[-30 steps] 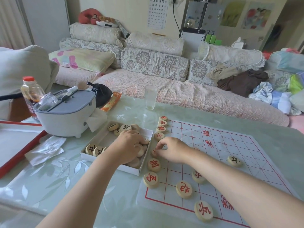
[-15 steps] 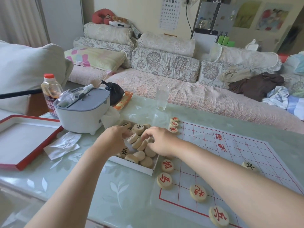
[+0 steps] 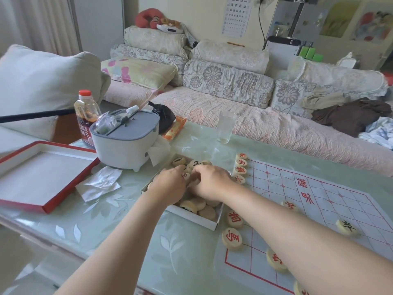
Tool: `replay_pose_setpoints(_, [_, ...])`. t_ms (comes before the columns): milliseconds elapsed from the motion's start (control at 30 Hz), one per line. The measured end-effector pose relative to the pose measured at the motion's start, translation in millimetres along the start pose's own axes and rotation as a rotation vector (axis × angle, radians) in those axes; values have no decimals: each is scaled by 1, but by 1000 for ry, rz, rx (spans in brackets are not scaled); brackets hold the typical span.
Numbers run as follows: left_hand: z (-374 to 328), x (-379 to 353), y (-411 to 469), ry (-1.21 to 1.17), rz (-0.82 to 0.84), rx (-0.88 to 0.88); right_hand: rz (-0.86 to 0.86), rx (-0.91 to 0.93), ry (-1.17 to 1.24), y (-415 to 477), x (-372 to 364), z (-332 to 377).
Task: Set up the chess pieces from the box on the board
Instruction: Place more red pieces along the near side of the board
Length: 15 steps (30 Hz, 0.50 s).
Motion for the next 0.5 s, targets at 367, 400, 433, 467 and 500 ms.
replay_pose_setpoints(367, [-1,-6,6,51,5,49,12,46,164,-4,4,-13])
replay_pose_setpoints(400, [-1,-4,6,35,6,59,-5,51,205,-5,6,-14])
replay_pose_setpoints(433, [0,-3,6,21,6,69,-32,48,257,-5,9,-16])
replay_pose_setpoints(467, [2,-1,6,9,8,79,-67,36,311,-7,13,-18])
replay_pose_setpoints(500, [3,0,5,-1,12,84,-110,22,355,-8,18,-21])
Point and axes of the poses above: each hand's wrist, its own y-axis towards the middle knuckle, its own x-axis out of the back of the hand, z = x × y, the point moved 5 cm from there along y, towards the middle knuckle, and after that the axes turned 12 degrees about y, right-handed, at the moved point
